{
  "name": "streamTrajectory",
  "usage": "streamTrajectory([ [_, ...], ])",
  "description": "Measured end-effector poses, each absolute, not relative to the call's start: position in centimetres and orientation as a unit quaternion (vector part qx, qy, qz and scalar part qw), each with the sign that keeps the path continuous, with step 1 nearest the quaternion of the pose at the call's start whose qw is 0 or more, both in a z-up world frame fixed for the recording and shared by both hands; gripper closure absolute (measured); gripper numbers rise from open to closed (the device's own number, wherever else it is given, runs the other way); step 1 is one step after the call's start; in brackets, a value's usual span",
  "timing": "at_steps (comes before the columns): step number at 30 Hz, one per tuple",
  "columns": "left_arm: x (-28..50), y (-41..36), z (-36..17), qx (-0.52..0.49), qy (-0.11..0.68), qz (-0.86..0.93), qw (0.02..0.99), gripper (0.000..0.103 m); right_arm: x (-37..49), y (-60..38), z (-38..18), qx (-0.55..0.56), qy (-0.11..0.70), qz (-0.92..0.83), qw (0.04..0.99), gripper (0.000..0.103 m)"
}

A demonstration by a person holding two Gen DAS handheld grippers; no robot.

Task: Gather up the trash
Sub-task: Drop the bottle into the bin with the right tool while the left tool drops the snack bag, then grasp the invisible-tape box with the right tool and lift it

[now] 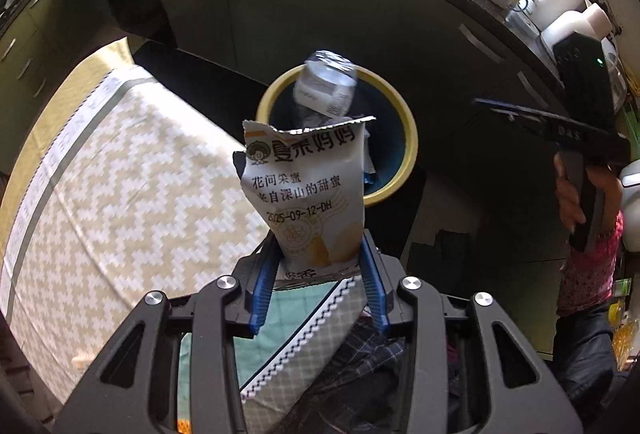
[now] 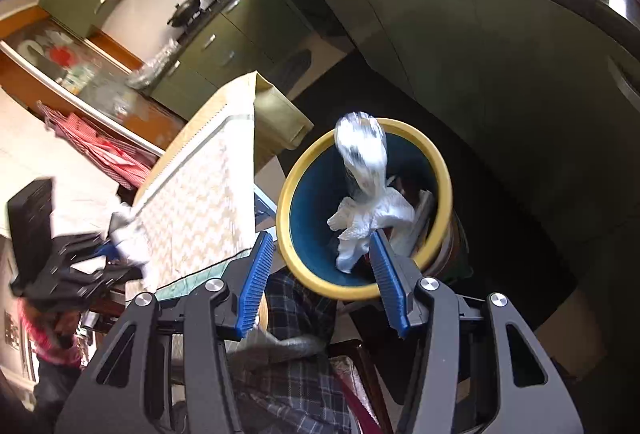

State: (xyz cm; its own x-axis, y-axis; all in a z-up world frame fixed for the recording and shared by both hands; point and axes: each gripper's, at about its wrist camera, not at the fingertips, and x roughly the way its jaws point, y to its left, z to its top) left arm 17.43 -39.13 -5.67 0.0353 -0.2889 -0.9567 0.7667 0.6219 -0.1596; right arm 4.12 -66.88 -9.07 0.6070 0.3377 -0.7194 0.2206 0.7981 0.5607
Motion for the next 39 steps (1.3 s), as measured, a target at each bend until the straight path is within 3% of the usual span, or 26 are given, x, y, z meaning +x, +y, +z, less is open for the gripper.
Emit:
streamTrajectory([
  [6,18.8,-47.1,-9.9,0.225,0.594,-0.393,0.665,0.064,-0.3,-68.7,-8.8,0.332,0.428,0.016,0.841,0.050],
  [7,19.1,-48.0,-10.6,0.226,0.595,-0.393,0.664,0.062,-0.9,-69.0,-8.7,0.333,0.425,0.014,0.842,0.049],
  [8,19.3,-48.9,-11.2,0.225,0.595,-0.392,0.664,0.052,-1.3,-69.3,-8.6,0.335,0.421,0.011,0.843,0.047],
  [10,19.6,-50.1,-12.4,0.229,0.593,-0.388,0.667,0.046,-2.0,-69.7,-8.5,0.333,0.417,0.007,0.846,0.046],
  [17,20.6,-48.9,-12.5,0.208,0.599,-0.383,0.671,0.046,-2.5,-68.6,-8.7,0.327,0.420,0.025,0.846,0.046],
  [25,18.7,-33.9,-4.4,0.165,0.561,-0.335,0.739,0.046,2.5,-59.8,-7.5,0.230,0.460,0.131,0.847,0.044],
  [29,16.6,-23.4,-0.8,0.114,0.537,-0.285,0.785,0.040,6.6,-52.0,-7.0,0.148,0.483,0.207,0.838,0.035],
  [34,13.0,-12.2,0.5,0.057,0.513,-0.209,0.830,0.035,11.6,-39.6,-7.3,0.042,0.502,0.318,0.803,0.029],
  [39,9.7,-5.0,-1.6,0.012,0.517,-0.162,0.840,0.035,14.3,-25.7,-7.8,-0.100,0.482,0.416,0.764,0.023],
])
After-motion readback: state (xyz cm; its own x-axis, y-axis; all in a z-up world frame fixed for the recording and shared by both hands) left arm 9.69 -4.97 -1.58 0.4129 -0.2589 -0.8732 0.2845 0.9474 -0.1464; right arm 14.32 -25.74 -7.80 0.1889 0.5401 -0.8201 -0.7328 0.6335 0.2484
